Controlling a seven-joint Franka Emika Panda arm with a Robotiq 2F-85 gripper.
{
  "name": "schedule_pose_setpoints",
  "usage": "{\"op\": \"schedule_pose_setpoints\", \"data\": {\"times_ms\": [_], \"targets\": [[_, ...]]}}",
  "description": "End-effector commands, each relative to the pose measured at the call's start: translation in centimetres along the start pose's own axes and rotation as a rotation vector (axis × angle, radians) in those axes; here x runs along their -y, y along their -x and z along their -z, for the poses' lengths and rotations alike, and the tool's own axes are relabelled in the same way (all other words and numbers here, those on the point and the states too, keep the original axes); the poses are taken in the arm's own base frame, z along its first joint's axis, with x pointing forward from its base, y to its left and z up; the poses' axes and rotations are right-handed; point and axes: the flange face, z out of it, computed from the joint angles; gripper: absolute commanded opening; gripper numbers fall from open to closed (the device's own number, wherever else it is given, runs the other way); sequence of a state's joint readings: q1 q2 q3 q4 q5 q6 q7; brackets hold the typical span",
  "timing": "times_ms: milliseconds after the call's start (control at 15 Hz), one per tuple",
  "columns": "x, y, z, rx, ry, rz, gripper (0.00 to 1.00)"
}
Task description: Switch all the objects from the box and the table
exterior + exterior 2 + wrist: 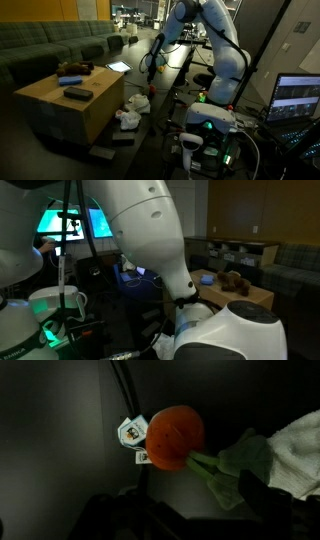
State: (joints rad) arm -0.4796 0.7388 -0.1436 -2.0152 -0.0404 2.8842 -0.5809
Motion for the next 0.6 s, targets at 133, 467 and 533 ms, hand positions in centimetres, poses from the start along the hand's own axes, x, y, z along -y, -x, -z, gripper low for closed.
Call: {"op": "schedule_pose_setpoints", "data": {"times_ms": [133,467,533], "targets": [[2.3,0.7,3.5,-0.022,-0.002,0.023,1.0],[8.7,1.8,3.0,-0.011,-0.109,0.065,1.0],[10.6,2.0,2.3,-0.016,-0.13,0.065,1.0]]}}
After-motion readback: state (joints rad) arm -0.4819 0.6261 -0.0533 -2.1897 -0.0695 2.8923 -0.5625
